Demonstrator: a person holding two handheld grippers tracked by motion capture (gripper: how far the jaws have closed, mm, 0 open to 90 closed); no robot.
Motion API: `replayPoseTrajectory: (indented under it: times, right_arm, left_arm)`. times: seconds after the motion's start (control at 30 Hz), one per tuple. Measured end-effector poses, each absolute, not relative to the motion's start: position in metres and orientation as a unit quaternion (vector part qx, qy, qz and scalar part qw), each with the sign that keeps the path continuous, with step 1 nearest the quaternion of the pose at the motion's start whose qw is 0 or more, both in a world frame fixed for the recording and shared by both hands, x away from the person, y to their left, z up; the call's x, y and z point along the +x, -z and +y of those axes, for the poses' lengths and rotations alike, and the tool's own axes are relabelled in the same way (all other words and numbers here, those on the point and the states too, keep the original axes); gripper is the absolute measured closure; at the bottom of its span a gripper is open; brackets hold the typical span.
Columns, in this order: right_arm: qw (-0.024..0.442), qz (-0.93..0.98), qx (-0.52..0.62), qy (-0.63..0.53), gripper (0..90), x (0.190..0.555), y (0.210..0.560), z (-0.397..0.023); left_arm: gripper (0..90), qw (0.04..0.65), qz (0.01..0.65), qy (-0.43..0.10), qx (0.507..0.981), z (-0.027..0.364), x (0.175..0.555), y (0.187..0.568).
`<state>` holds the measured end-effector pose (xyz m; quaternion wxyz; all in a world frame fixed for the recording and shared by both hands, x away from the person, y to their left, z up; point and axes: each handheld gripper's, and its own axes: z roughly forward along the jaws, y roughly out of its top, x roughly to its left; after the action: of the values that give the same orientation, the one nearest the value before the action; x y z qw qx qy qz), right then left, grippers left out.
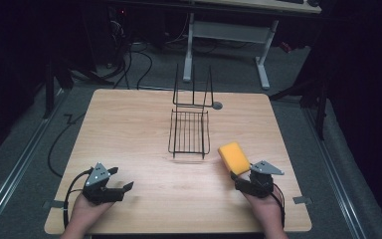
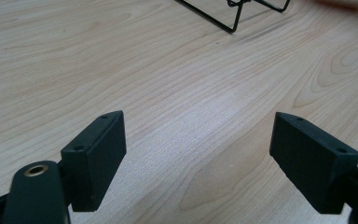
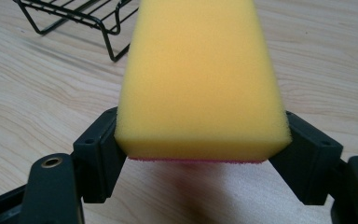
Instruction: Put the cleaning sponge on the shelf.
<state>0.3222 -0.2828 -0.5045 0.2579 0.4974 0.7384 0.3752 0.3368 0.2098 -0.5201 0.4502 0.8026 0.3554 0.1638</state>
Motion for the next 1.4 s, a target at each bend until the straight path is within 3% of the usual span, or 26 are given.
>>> replayPoseTrajectory:
  times: [0.57, 1.4]
  right_arm:
    - [0.283, 0.733, 0.487, -0.381, 25.5, 0.33, 0.488, -0.278]
    - [0.283, 0.734, 0.474, -0.394, 25.7, 0.352, 0.471, -0.247]
  left_arm:
    - [19.1, 0.454, 0.359, -0.164, 0.798, 0.213, 0.337, 0.52]
    - [18.9, 0.461, 0.359, -0.165, 0.795, 0.215, 0.335, 0.518]
